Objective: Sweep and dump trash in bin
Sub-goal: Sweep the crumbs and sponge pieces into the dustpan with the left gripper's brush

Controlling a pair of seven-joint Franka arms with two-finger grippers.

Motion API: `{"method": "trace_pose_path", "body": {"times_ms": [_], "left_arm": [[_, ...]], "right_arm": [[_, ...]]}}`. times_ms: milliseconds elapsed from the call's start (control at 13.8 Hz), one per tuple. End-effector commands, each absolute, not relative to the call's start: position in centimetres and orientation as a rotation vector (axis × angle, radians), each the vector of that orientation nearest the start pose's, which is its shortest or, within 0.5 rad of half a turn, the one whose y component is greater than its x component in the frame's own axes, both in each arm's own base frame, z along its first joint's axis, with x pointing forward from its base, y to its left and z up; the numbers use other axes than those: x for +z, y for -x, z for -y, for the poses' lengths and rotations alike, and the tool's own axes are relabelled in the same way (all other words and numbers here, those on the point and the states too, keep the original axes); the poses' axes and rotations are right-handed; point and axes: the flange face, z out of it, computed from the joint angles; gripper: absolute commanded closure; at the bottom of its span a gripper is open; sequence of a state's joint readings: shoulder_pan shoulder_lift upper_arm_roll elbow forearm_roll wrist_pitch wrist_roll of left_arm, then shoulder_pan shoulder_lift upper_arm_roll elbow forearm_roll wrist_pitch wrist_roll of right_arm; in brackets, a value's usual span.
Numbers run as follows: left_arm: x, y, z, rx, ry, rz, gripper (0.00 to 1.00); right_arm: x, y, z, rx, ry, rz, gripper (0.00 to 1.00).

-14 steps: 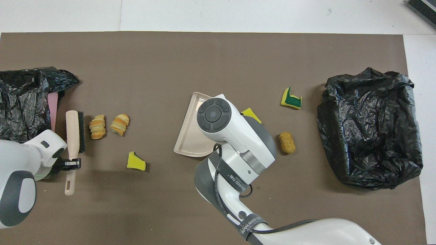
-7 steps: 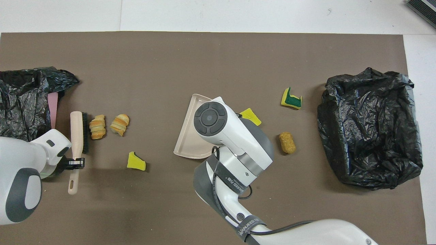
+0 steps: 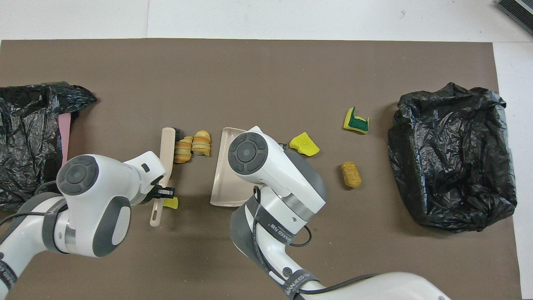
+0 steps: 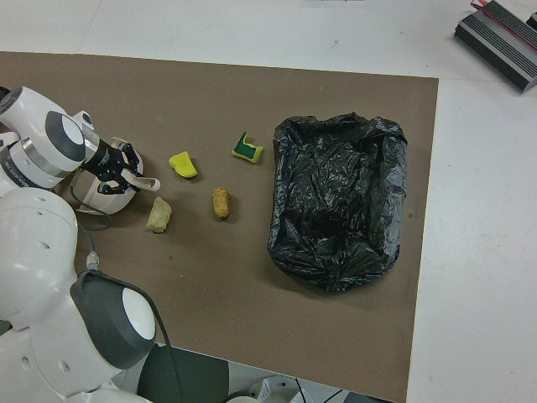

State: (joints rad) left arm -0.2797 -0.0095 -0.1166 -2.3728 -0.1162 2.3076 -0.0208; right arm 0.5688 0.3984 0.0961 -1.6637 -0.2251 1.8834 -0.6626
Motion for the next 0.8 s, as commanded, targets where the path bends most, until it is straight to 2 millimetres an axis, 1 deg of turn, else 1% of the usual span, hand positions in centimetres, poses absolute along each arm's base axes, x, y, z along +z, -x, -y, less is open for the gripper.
{"method": "trace_pose_path", "body": {"times_ms": [0,72,145,289,362,434,506,579,651,723], "left_arm": [[32.6,-43.5,23.7,0.114,3.144,-0.700,1.00],[33.0,-42.9,25.3,0.121,3.135,-0.757,1.00],[33.4,-42.7,26.0,0.158,3.131,-0.775,1.00],[34.4,-43.5,26.0,0.234,3.133,-0.751,1.00],[35.1,-43.9,25.1,0.253,3.154,-0.701,1.00],[36.1,-44.5,23.3,0.267,3.173,-0.635,1.00],[36.9,-44.7,21.8,0.283,3.185,-0.571,1.00],[37.7,-44.6,20.7,0.308,3.191,-0.498,1.00],[38.2,-44.4,18.9,0.365,3.194,-0.384,1.00],[39.0,-44.0,17.6,0.392,3.194,-0.290,1.00]], "right_arm": [[36.5,-51.8,-37.6,0.297,2.470,2.206,1.00],[36.5,-51.8,-37.6,0.297,2.472,2.204,1.00],[36.5,-51.8,-37.6,0.297,2.472,2.204,1.00],[36.5,-51.8,-37.6,0.297,2.470,2.206,1.00],[36.6,-51.9,-37.6,0.295,2.470,2.206,1.00],[36.5,-51.9,-37.6,0.296,2.455,2.220,1.00],[36.4,-52.0,-37.5,0.293,2.431,2.244,1.00],[36.4,-52.3,-37.5,0.276,2.406,2.269,1.00],[36.3,-52.5,-37.5,0.254,2.380,2.294,1.00],[36.4,-52.6,-37.7,0.237,2.352,2.323,1.00]]}}
